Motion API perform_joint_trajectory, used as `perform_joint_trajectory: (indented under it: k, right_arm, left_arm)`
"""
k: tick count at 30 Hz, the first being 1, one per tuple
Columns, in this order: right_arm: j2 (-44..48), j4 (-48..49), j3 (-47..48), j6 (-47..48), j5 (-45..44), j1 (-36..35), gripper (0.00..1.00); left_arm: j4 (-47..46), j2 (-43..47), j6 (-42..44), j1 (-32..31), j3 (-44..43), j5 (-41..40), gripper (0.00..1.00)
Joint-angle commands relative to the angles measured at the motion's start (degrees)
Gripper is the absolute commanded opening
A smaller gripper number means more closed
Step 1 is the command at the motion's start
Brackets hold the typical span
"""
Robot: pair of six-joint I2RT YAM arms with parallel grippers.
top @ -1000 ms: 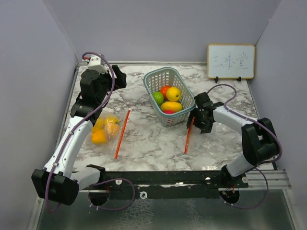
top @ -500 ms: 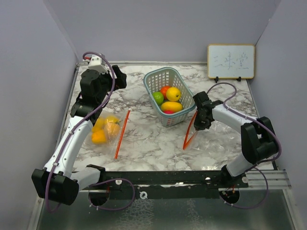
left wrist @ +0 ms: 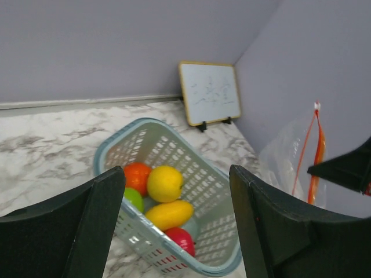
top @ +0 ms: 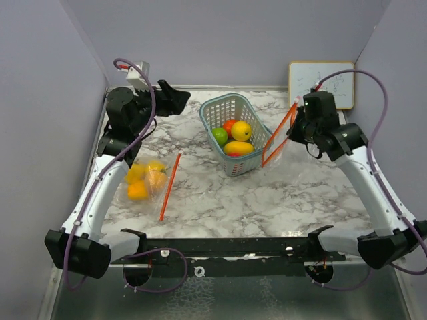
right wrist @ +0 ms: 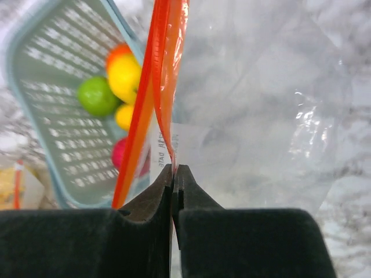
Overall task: Place the food in the zip-top bag and seal the zipper
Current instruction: Pick up the zipper food storage bag at the center of the board, then open the zipper of the food storage bag.
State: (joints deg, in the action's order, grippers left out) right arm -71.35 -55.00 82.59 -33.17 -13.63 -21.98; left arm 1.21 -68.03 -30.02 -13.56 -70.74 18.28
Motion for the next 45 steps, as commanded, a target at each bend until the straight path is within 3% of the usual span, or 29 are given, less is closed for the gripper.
perform_joint_trajectory:
  k: [1, 5, 9, 16, 23, 36, 41, 45]
  right_arm:
    - [0.1, 6.2, 10.9, 11.7, 2.9, -0.2, 0.02]
    - [-5.3, 13.8, 19.0, 13.6, 16.1, -0.3, 0.02]
    - [-8.2, 21.3, 17.2, 11.9, 23.9, -0.9, 0.02]
    - [-12.4, 26.5, 17.6, 11.1, 27.6, -2.1, 0.02]
    - [-13.5, 26.5, 18.4, 10.3, 31.7, -2.5, 0.02]
    - [-8.7, 26.4, 15.5, 7.4, 34.3, -2.7, 0.02]
    - [-8.4, 24.7, 16.0, 7.0, 35.3, -2.8, 0.02]
    - [-7.7, 25.4, 15.6, 5.5, 35.5, -2.8, 0.02]
  left_arm:
    - [-14.1, -2.3, -10.6, 0.0, -0.4, 14.7, 0.76]
    - [-21.0, -6.0, -18.6, -1.6, -2.8, 17.0, 0.75]
    - [-23.3, -11.1, -21.7, -5.2, -9.1, 18.6, 0.73]
    - [-23.9, -15.6, -16.6, -11.0, -15.4, 17.1, 0.76]
    - [-18.7, -16.9, -9.3, -14.6, -13.8, 14.1, 0.76]
    - [-11.7, -18.7, -5.3, -17.0, -12.9, 9.1, 0.7]
    - [-12.8, -19.7, -5.3, -17.3, -12.8, 10.9, 0.55]
    - [-12.8, -21.2, -5.4, -17.6, -13.1, 13.0, 0.14]
